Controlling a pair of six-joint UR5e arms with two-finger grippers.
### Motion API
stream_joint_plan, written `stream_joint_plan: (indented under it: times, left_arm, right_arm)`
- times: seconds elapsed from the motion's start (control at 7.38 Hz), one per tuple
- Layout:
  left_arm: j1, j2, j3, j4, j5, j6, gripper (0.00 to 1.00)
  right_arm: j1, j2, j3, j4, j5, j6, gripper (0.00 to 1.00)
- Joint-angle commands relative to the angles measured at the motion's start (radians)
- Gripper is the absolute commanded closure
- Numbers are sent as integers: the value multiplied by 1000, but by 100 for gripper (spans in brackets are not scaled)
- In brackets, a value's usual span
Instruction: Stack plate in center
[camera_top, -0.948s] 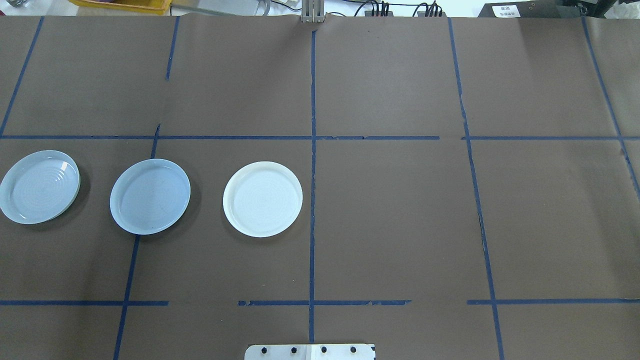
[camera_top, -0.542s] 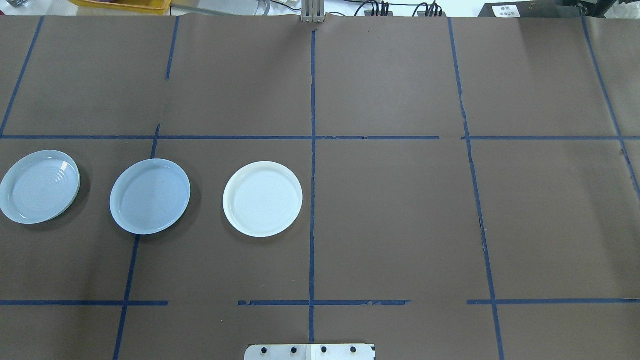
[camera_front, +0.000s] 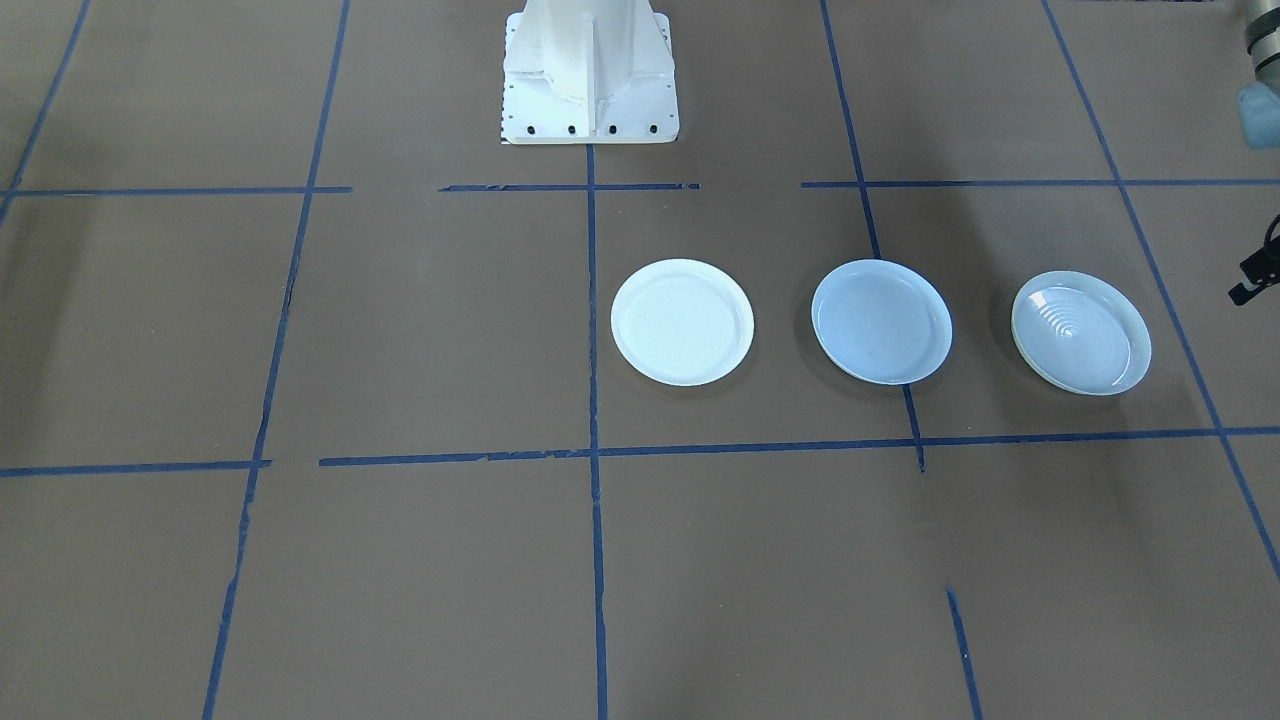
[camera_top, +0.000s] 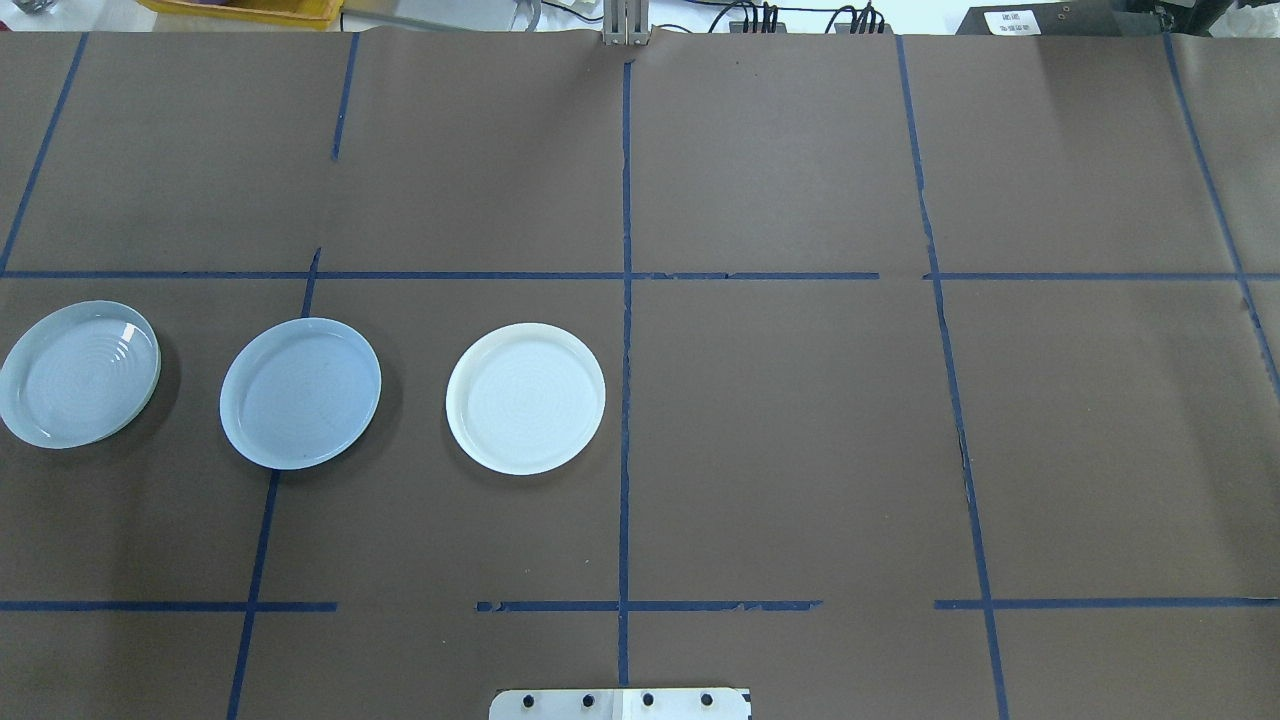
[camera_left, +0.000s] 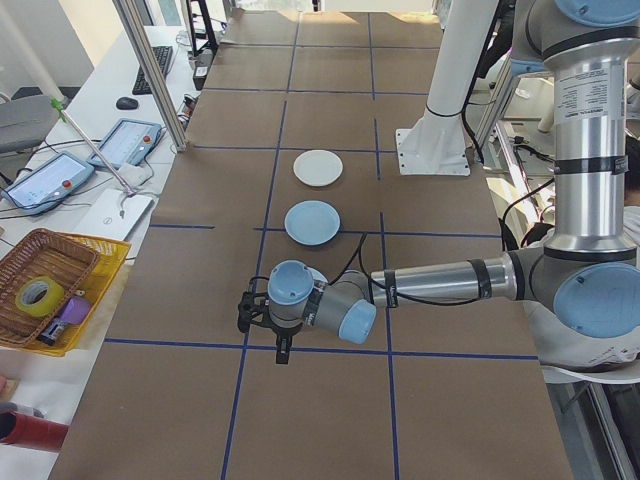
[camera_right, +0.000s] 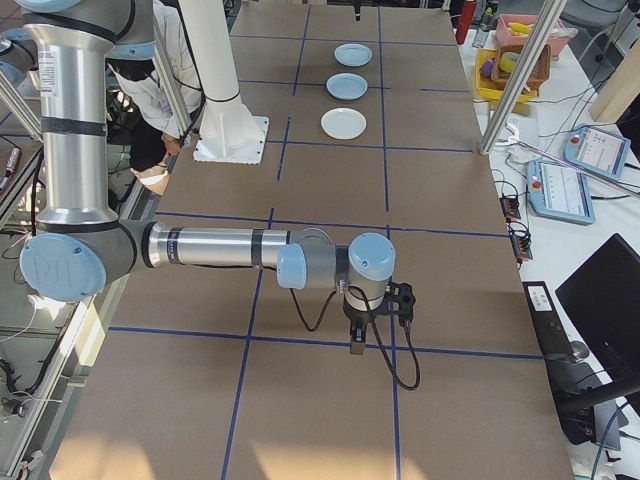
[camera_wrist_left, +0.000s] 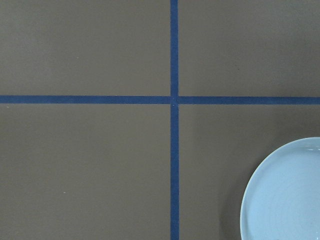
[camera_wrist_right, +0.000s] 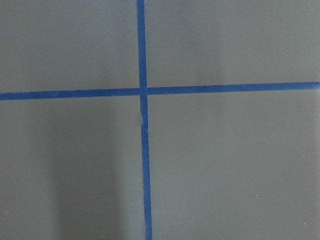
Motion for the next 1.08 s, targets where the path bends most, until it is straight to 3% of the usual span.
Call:
stream_joint_plan:
  times: [0.0,0.27,0.54,0.95]
  left_arm:
    - [88,-3,56,-143,2,-150,0]
    - [145,-9,93,-243,3,-252,0]
    - [171,-9,97,-244,3,-271,1]
    - [194,-23,108,-243,2,-307,13]
  right_arm:
    - [0,0,0,0,1,0,0]
    - [0,0,0,0,-1,-1,0]
    - [0,0,0,0,-1,0,0]
    - [0,0,0,0,-1,0,0]
